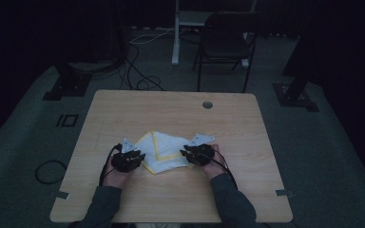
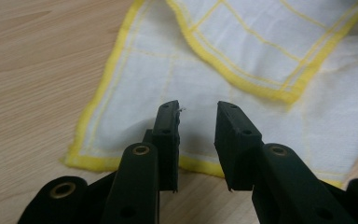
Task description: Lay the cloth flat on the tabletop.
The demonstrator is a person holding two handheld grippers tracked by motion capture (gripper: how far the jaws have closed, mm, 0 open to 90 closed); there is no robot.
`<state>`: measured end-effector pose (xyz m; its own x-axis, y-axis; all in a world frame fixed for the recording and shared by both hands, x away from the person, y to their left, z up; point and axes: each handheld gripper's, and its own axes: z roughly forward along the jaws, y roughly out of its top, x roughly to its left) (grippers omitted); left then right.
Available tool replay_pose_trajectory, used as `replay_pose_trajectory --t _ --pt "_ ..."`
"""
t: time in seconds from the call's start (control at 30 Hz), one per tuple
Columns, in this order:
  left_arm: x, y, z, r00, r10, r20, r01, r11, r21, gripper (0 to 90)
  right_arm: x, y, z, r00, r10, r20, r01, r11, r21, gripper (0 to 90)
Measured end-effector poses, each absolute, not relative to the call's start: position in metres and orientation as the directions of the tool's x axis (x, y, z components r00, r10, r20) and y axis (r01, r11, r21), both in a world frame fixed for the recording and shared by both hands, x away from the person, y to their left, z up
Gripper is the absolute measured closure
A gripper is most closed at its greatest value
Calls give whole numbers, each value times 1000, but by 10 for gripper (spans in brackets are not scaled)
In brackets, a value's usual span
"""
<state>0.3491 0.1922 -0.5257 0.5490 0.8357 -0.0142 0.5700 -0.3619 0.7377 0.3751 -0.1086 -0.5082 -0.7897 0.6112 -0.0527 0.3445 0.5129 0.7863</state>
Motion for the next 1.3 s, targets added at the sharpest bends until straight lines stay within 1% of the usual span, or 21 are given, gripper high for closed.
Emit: replay_pose_trajectory --t 0.17,0.5,0.73,0.8,0.9,0.97,1.1,1.3 --pt "350 197 -527 530 848 -23 582 -344 737 704 373 -91 -510 -822 565 -67 307 541 783 690" --pt "350 200 -526 520 854 -14 579 -340 741 705 376 -60 -517 -860 507 -59 290 581 761 634" --pt "350 200 -526 519 855 -15 578 -338 743 708 382 -39 -525 -879 473 -64 288 633 719 631" --pt "350 199 -526 521 853 -13 578 -342 741 708 385 -34 -527 -882 466 -73 286 650 704 651" --pt "349 198 -526 526 850 -9 574 -347 742 709 388 -30 -527 -878 469 -96 284 672 683 844" --pt "349 196 -527 529 848 -5 573 -353 739 714 389 -32 -523 -870 483 -98 290 662 691 876" --pt "349 193 -528 535 845 0 572 -362 736 719 390 -36 -519 -860 498 -111 285 648 706 882" --pt "347 187 -528 557 830 3 564 -381 732 733 400 -55 -508 -813 572 -113 322 602 731 883"
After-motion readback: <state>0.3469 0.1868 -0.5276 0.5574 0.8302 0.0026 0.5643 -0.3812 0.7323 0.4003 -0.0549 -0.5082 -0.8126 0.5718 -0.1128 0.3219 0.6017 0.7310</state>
